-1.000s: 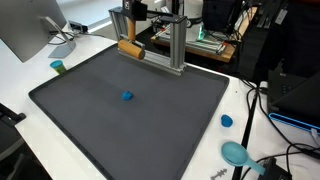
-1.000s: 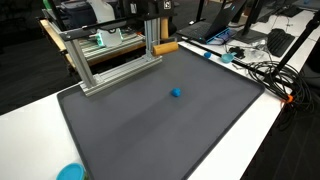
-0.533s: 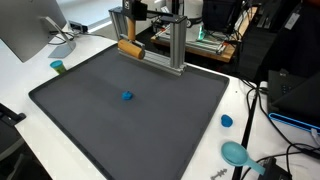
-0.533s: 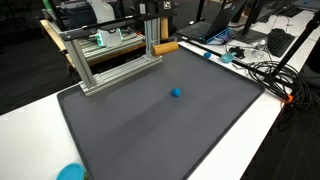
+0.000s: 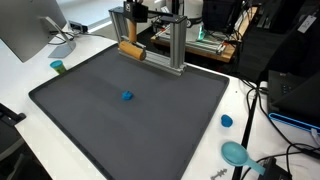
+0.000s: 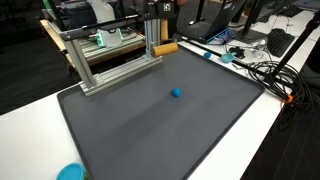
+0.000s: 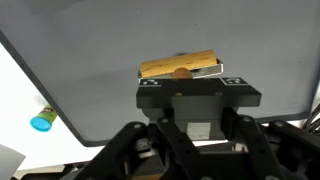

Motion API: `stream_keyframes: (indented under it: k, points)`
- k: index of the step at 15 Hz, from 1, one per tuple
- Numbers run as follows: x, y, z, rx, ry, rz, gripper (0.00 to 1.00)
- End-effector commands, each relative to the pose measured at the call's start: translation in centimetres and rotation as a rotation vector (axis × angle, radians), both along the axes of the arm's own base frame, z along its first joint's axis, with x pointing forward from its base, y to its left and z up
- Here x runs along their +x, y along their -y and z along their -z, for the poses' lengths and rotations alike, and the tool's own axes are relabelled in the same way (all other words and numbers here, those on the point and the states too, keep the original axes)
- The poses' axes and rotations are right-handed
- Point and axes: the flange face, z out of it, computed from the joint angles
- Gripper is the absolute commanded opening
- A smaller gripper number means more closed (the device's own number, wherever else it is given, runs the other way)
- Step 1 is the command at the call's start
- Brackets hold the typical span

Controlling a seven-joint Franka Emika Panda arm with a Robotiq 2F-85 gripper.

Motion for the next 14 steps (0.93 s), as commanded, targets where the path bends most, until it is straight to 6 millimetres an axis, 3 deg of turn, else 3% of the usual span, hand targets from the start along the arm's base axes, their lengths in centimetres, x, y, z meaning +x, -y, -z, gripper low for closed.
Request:
stream_keyframes:
  k: [1,8,10,11,14]
  points:
    - [2.8,-0.7,1.5,0.003,0.017,0.019,0.21]
    - [10.7,0.1,6.2,-0.023,-0.065,0.014,0.21]
    - [12.3,0.3,6.6,-0.001,-0.107,0.005,0.21]
    - [10.1,0.4,7.2,0.004,-0.083,0.007,0.46]
    - [12.0,0.4,7.9,0.003,-0.107,0.008,0.46]
